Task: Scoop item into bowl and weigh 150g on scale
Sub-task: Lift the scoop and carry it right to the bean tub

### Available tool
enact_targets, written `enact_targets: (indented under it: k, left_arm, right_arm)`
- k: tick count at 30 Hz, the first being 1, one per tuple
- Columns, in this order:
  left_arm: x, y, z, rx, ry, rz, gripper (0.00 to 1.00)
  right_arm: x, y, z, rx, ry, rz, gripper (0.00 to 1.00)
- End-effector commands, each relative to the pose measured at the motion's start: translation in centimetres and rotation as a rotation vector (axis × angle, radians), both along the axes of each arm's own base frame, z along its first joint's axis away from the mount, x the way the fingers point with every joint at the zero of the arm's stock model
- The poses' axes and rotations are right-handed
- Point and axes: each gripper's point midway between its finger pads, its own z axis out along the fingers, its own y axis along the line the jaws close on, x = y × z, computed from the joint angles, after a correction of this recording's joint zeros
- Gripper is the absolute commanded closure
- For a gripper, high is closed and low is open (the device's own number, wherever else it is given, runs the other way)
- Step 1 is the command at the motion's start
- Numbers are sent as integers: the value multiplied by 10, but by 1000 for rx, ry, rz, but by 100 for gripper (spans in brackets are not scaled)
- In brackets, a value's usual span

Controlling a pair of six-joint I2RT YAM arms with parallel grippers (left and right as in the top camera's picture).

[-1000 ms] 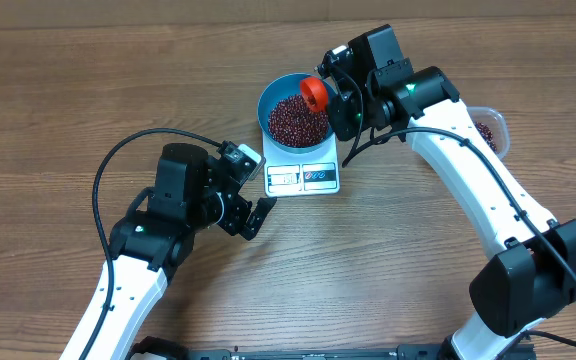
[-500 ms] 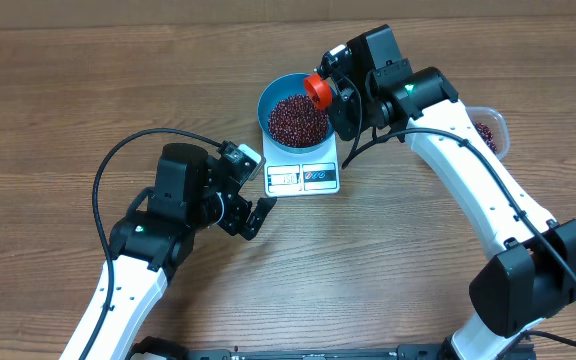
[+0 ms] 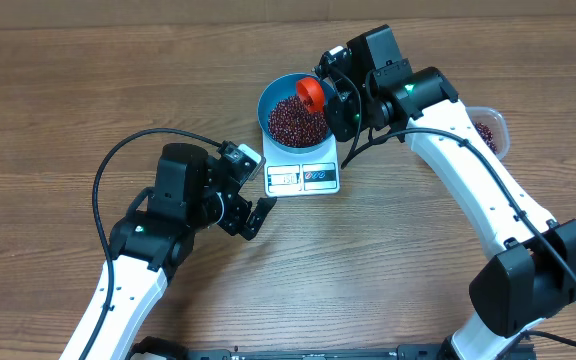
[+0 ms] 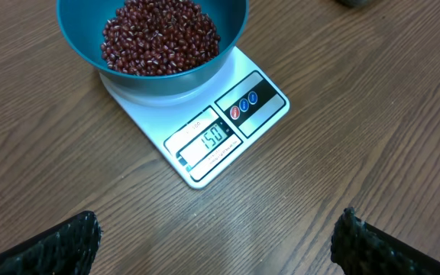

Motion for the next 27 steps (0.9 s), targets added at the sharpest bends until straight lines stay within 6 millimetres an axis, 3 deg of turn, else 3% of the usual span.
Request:
enact_targets:
  k: [1, 7, 14, 19, 27]
  left_arm:
    - [0, 1, -3, -10, 16, 10, 0]
    - [0, 1, -3, -10, 16, 10, 0]
    - [0, 1, -3, -10, 16, 10, 1]
    - [0, 1, -3, -10, 16, 10, 1]
    - [0, 1, -3, -9, 17, 10, 0]
  right_arm:
    - [3, 2, 29, 46, -57, -10, 96]
    - [0, 6, 36, 174, -4, 18, 96]
    - [-1, -14, 63, 460, 90, 40, 96]
    - [-4, -51, 95, 631, 102, 25, 96]
    - [-24, -127, 137, 813, 47, -20, 96]
